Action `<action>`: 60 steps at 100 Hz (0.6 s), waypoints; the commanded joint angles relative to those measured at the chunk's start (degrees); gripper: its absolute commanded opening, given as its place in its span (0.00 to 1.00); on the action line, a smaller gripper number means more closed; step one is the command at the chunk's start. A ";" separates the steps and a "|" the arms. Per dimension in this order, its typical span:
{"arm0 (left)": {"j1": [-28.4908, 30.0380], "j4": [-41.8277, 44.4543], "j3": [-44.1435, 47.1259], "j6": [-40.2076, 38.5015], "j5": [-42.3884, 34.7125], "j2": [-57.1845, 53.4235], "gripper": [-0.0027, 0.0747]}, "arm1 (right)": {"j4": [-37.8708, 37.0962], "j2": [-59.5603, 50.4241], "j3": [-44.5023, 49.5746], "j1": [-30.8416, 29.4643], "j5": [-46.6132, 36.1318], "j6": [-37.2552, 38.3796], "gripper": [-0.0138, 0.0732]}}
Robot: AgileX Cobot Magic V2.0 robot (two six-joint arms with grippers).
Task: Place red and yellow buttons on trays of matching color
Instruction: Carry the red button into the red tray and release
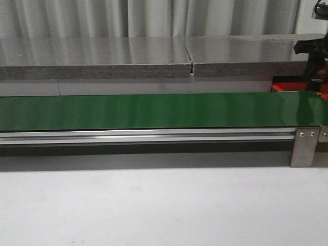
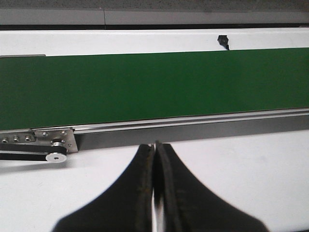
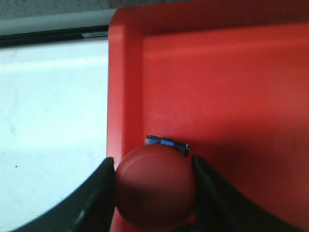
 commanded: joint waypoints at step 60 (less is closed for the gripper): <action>-0.36 -0.81 -1.45 -0.11 -3.93 0.15 0.01 | 1.58 -3.17 -1.66 -0.22 -3.54 0.03 0.71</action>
